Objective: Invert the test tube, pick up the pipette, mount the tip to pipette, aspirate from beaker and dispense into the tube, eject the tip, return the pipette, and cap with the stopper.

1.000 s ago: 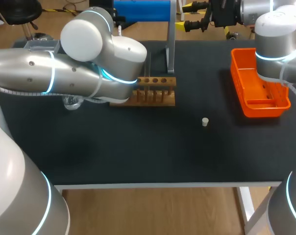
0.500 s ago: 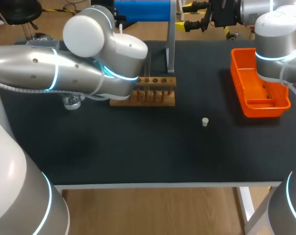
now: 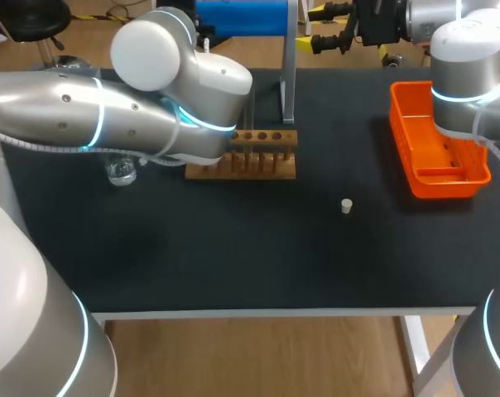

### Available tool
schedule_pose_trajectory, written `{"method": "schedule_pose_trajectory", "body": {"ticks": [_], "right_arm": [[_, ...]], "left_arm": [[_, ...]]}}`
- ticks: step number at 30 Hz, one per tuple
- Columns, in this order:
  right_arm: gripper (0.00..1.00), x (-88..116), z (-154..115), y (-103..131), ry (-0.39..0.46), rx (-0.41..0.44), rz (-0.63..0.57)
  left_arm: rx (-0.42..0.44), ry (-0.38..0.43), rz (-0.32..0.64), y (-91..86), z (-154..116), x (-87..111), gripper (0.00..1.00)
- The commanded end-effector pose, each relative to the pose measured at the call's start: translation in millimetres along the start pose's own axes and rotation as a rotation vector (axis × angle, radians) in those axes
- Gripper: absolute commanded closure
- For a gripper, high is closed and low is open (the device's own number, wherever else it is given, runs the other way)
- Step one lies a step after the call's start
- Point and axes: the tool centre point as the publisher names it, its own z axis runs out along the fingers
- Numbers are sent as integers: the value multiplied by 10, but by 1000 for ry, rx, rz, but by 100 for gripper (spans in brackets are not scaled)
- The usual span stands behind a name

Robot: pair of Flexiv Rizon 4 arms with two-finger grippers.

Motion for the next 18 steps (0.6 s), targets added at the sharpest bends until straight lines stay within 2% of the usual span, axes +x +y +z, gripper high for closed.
{"method": "schedule_pose_trajectory", "body": {"ticks": [1,10,11,12,14,15,18], "right_arm": [[0,-8,-12,7,4,5,1],[0,-8,-12,7,4,5,1],[0,-8,-12,7,4,5,1],[0,-8,-12,7,4,5,1],[0,-8,-12,7,4,5,1],[0,-8,-12,7,4,5,1],[0,-8,-12,7,4,5,1]], "left_arm": [[-7,-6,-1,16,24,7,100],[-28,-4,-15,88,26,11,100],[-29,-3,-15,95,25,15,91],[-31,-2,-16,100,22,18,72],[-34,-1,-19,108,17,22,5],[-37,-2,-22,111,14,23,0],[-38,-3,-24,115,-4,26,0]]}}
